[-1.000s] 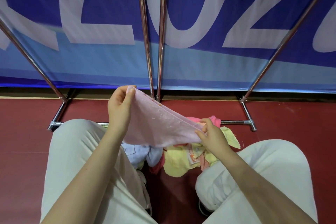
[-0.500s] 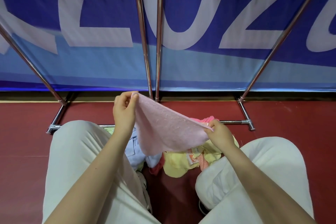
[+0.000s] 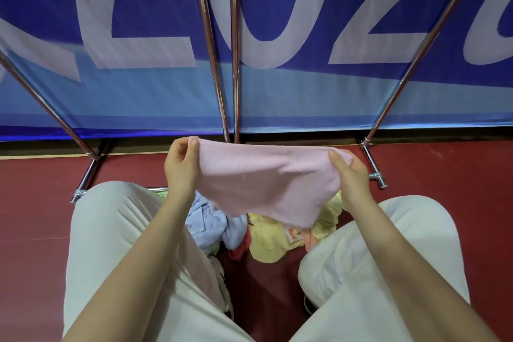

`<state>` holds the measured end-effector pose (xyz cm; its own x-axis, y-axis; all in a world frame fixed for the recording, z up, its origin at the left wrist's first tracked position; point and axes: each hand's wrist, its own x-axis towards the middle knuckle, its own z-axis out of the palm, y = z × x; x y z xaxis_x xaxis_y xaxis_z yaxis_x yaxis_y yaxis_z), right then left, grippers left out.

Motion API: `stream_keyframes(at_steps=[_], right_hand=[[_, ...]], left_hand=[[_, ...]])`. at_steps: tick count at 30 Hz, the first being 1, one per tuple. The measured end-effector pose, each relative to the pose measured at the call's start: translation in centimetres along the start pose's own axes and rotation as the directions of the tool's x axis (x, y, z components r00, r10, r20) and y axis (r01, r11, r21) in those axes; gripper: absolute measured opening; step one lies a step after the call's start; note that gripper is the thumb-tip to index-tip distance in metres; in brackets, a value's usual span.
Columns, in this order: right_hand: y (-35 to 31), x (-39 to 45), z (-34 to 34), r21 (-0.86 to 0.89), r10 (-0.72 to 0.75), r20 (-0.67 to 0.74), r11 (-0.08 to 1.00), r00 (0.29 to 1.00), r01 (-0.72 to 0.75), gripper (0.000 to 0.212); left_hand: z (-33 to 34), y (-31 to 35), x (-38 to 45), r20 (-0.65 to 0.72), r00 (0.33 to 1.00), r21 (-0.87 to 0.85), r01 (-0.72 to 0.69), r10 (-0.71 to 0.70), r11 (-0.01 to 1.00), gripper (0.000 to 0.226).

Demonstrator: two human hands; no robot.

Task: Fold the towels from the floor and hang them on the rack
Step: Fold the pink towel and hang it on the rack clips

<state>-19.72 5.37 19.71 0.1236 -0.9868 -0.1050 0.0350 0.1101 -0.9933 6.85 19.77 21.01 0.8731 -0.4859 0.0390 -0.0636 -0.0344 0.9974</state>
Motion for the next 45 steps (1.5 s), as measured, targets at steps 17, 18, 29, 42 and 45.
stream_keyframes(at_steps=[17, 18, 29, 42, 45], right_hand=[[-0.1, 0.1, -0.2, -0.185, -0.069, -0.011, 0.981, 0.998, 0.066, 0.014], [0.2, 0.1, -0.2, -0.218, -0.071, 0.004, 0.973, 0.997, 0.07, 0.015], [1.5, 0.6, 0.7, -0.277, 0.032, -0.045, 0.96, 0.998, -0.043, 0.026], [1.5, -0.9, 6.0, -0.142, 0.108, -0.021, 0.984, 0.994, -0.11, 0.014], [0.7, -1.7, 7.0, -0.088, 0.028, 0.044, 0.996, 0.999, -0.024, 0.025]], left_hand=[[0.4, -0.4, -0.1, 0.014, 0.993, 0.075, 0.113, -0.115, 0.991, 0.019], [0.3, -0.4, -0.1, -0.002, 0.993, 0.078, 0.118, -0.118, 0.99, 0.019], [0.8, -0.7, 0.4, -0.057, 0.985, 0.131, 0.172, -0.166, 0.976, 0.021], [6.4, 1.0, -3.1, 0.147, 0.954, 0.061, 0.255, -0.261, 0.965, 0.024], [7.3, 1.3, -3.8, 0.205, 0.943, 0.036, 0.26, -0.262, 0.965, 0.019]])
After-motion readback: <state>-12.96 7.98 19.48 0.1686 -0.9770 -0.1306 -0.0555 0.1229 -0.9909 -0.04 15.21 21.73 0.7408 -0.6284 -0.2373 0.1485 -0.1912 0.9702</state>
